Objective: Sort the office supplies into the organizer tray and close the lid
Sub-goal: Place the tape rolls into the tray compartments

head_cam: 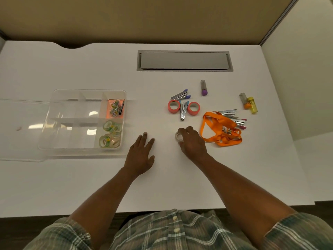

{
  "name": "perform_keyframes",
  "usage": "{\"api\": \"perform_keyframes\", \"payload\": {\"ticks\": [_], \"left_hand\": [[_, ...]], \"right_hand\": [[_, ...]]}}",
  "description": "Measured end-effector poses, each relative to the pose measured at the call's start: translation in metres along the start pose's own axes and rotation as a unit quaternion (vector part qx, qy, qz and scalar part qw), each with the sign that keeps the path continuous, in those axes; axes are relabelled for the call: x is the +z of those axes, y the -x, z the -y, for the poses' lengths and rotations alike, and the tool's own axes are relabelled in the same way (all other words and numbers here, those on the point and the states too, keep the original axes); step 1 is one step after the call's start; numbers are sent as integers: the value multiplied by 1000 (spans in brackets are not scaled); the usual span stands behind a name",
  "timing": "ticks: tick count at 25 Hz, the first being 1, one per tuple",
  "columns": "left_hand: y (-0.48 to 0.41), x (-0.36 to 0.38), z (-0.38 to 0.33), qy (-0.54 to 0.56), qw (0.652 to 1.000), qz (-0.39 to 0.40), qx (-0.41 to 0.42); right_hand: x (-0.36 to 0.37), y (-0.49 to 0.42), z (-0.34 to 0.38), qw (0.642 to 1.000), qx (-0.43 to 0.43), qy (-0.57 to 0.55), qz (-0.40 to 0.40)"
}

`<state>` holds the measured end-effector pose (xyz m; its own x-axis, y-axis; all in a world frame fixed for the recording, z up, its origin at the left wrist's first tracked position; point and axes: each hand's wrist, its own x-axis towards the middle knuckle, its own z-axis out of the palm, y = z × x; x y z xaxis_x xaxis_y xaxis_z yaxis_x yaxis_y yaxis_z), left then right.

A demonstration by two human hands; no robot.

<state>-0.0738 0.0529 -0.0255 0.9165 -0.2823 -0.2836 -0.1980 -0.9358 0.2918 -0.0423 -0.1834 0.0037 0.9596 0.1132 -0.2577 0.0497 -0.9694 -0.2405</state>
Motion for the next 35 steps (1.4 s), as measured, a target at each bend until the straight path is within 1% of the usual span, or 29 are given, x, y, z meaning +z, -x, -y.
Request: {"api": "perform_keyframes", "payload": {"ticks": [5,7,9,11,13,16,19,23,26,29,31,35], "left_hand": [[1,-1,6,13,1000,10,4],[3,-2,8,21,1000,17,3],[8,-3,10,23,1000,15,9],[13,-5,11,24,999,8,22],[16,-8,12,33,999,-9,41],[22,-8,16,26,999,-20,36],[26,-3,21,24,999,-18,34],[25,-2,24,23,998,-26,48],[24,-3,25,38,997,-40,53],[19,-5,21,42,997,-40,51],[14,-7,17,25,999,-25,35],[3,-7,2,1,1000,-4,17]], "right_hand": [[3,-6,9,999,-35,7,0],[0,-11,22,999,-27,-39,3],[-8,-17,50,993,-29,-114,-12],[-17,-23,85,981,-68,-177,-37],[-23,-27,122,970,-129,-202,-41],[-23,-33,172,961,-215,-173,-22],[-15,-40,202,960,-250,-125,-9],[-7,-48,200,970,-222,-100,1],[-5,-50,183,977,-186,-105,-15],[-5,-49,152,982,-145,-115,-37],[-3,-44,127,986,-117,-114,-42],[2,-29,69,993,-59,-88,-43]]}}
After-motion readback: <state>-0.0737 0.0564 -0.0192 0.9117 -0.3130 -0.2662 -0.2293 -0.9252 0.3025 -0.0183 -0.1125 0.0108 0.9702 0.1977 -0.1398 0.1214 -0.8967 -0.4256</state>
